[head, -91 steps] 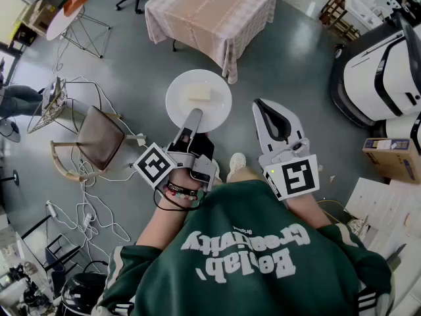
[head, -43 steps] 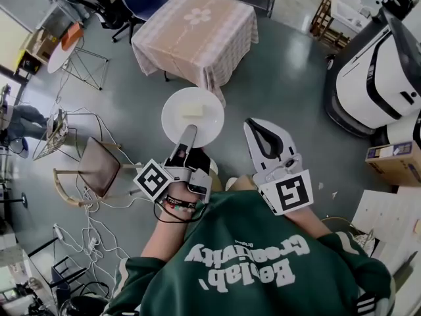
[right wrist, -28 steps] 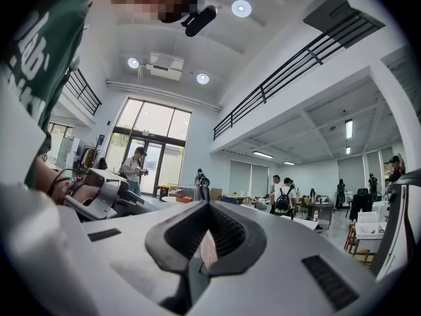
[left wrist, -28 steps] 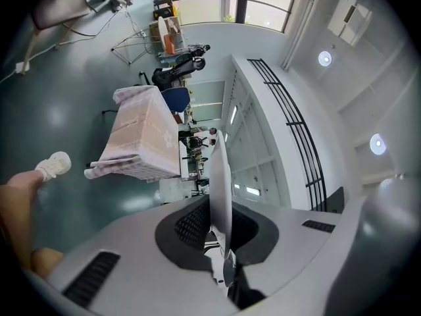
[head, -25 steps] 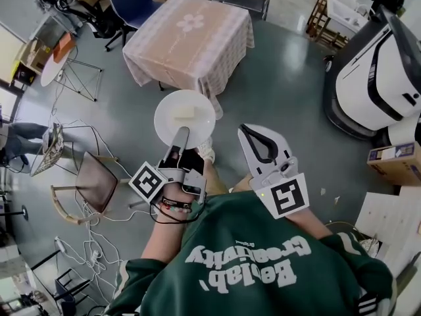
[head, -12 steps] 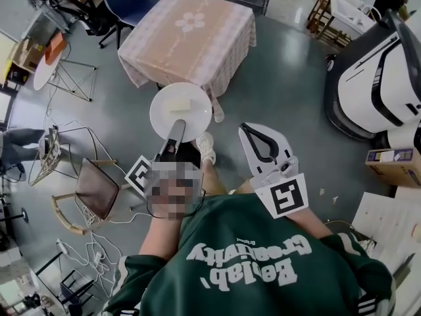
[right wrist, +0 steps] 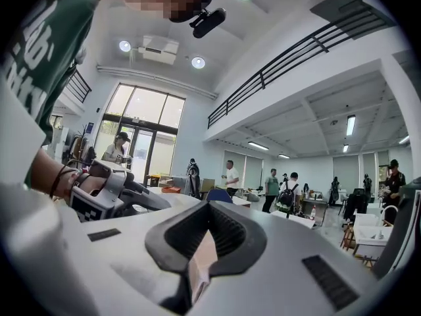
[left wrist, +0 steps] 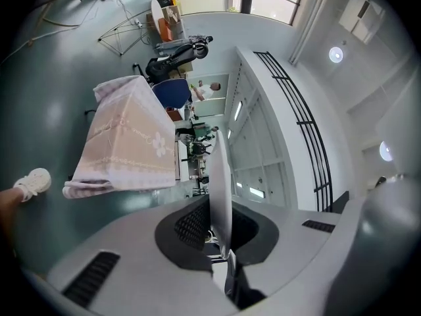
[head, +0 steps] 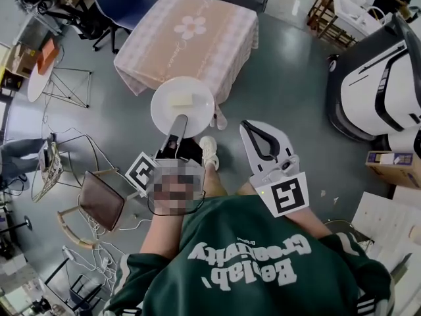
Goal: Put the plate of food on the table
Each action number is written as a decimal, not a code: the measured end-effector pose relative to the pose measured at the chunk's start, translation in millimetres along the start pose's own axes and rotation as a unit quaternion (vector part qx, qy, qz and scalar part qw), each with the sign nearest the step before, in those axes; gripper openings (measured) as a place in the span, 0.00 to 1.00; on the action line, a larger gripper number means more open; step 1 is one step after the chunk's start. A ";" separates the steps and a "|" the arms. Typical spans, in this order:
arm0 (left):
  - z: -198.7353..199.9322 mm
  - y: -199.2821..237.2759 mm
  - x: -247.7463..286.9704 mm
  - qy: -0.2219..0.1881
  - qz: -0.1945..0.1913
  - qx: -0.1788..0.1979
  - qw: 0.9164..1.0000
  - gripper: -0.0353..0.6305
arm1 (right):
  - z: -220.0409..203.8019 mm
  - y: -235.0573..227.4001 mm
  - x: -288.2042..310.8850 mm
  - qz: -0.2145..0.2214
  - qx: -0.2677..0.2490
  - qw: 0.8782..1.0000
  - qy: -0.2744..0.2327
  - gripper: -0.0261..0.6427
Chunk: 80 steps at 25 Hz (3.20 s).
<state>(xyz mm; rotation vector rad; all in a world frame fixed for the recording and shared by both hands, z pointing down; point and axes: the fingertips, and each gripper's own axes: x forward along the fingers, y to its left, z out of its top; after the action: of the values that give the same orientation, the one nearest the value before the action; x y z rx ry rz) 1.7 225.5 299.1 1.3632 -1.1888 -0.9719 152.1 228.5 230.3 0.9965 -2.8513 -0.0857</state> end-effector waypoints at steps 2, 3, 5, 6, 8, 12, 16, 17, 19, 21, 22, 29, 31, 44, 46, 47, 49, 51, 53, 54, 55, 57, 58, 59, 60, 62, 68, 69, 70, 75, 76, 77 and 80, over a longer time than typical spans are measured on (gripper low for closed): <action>6.9 0.2 13.7 0.004 0.000 -0.004 1.000 0.09 | 1.1 -9.7 15.3 -0.006 0.002 1.000 0.002 0.06; 12.2 0.5 21.2 0.006 0.000 -0.006 1.000 0.09 | 2.2 -14.5 24.7 -0.008 0.004 1.000 0.003 0.06; 25.4 1.4 38.0 0.012 0.000 -0.004 1.000 0.09 | 4.6 -23.6 45.6 -0.013 0.007 1.000 0.003 0.06; 31.4 1.7 45.8 0.015 0.001 -0.002 1.000 0.09 | 5.7 -27.4 54.6 -0.015 0.008 1.000 0.003 0.06; 38.2 1.2 55.3 0.021 -0.001 0.003 1.000 0.09 | 7.2 -31.6 64.5 -0.019 0.008 1.000 0.001 0.06; 45.4 -0.1 69.7 0.030 -0.006 0.009 0.999 0.09 | 7.8 -40.1 78.2 -0.030 0.011 0.999 0.001 0.06; 62.8 0.4 98.4 0.041 -0.006 0.009 0.999 0.09 | 8.7 -59.9 110.8 -0.038 0.014 0.999 0.006 0.06; 67.9 1.6 103.9 0.042 -0.004 0.010 0.999 0.09 | 9.4 -63.4 118.4 -0.040 0.014 0.999 0.006 0.06; 77.2 3.4 112.4 0.044 -0.001 0.012 0.999 0.09 | 13.9 -68.4 130.2 -0.045 0.015 0.999 -0.002 0.06; 85.7 3.1 120.3 0.046 -0.001 0.011 0.999 0.09 | 18.5 -71.6 139.4 -0.048 0.012 0.999 -0.006 0.06; 90.2 2.2 124.5 0.047 -0.003 0.011 0.999 0.09 | 20.1 -72.7 143.7 -0.050 0.010 0.999 -0.005 0.06; 115.3 -5.9 158.9 0.059 -0.017 0.015 0.998 0.09 | 28.8 -86.0 174.3 -0.063 0.008 0.998 -0.006 0.06; 121.3 -8.1 166.2 0.062 -0.020 0.015 0.998 0.09 | 30.1 -88.8 182.1 -0.065 0.008 0.998 -0.005 0.06; 154.4 -12.6 190.7 0.068 -0.042 0.005 0.997 0.09 | 31.8 -93.5 221.6 -0.078 0.016 0.997 -0.003 0.06; 157.2 -11.3 190.4 0.065 -0.042 0.007 0.997 0.09 | 31.1 -92.8 222.2 -0.079 0.016 0.997 -0.002 0.06; 157.7 -10.6 190.7 0.064 -0.042 0.008 0.997 0.09 | 30.4 -92.5 222.1 -0.079 0.016 0.997 -0.002 0.06; 157.6 -10.0 191.5 0.062 -0.043 0.004 0.997 0.09 | 29.0 -91.3 222.0 -0.078 0.016 0.997 -0.001 0.06; 157.2 -10.0 191.1 0.060 -0.044 -0.001 0.997 0.09 | 28.7 -89.3 222.1 -0.075 0.014 0.997 -0.002 0.06; 157.1 -9.8 189.8 0.058 -0.043 -0.002 0.997 0.09 | 29.7 -88.2 221.6 -0.073 0.013 0.997 -0.003 0.06; 157.2 -10.0 189.5 0.057 -0.043 -0.002 0.997 0.09 | 30.4 -88.5 221.1 -0.074 0.014 0.997 -0.003 0.06; 157.2 -10.6 189.5 0.057 -0.043 -0.001 0.997 0.09 | 31.1 -89.3 220.7 -0.075 0.015 0.997 -0.003 0.06; 157.3 -11.6 189.4 0.056 -0.042 0.000 0.998 0.09 | 31.9 -90.9 220.0 -0.075 0.015 0.997 -0.002 0.06; 157.2 -11.6 189.1 0.055 -0.041 0.001 0.998 0.09 | 31.6 -91.3 220.0 -0.075 0.016 0.997 -0.001 0.06; 157.0 -11.3 188.7 0.054 -0.040 0.000 0.998 0.09 | 31.0 -91.7 220.1 -0.074 0.017 0.997 0.000 0.06; 156.7 -11.1 188.5 0.053 -0.039 -0.002 0.998 0.09 | 30.4 -92.2 220.5 -0.074 0.018 0.997 0.001 0.06; 155.1 -11.4 188.8 0.051 -0.039 -0.004 0.998 0.09 | 30.3 -93.9 221.1 -0.072 0.019 0.997 0.001 0.06; 145.9 -16.8 195.8 0.038 -0.037 0.002 0.999 0.09 | 31.3 -108.0 224.2 -0.052 0.013 0.999 0.001 0.06; 144.7 -17.8 197.6 0.036 -0.036 0.001 0.999 0.09 | 31.9 -111.2 225.6 -0.049 0.014 0.999 0.001 0.06; 144.3 -18.4 198.9 0.033 -0.035 0.000 0.999 0.09 | 32.6 -113.8 227.4 -0.046 0.014 0.999 0.001 0.06; 141.6 -23.4 207.0 0.022 -0.037 0.001 0.999 0.09 | 36.5 -127.2 236.1 -0.028 0.019 0.999 -0.006 0.06; 138.8 -24.3 209.8 0.021 -0.039 0.000 0.999 0.09 | 36.1 -130.9 236.8 -0.024 0.019 0.999 -0.007 0.06; 136.3 -24.9 212.4 0.020 -0.040 -0.001 0.999 0.09 | 35.4 -133.9 237.7 -0.020 0.020 1.000 -0.008 0.06; 131.6 -25.6 219.3 0.016 -0.040 -0.002 0.999 0.09 | 33.3 -139.9 241.7 -0.009 0.020 1.000 -0.009 0.06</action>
<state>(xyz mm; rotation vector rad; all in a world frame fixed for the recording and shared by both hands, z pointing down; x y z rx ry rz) -83.0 -15.1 267.4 1.4277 -1.1150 -1.0051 46.4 -31.0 207.1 1.0357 -2.8715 -0.0411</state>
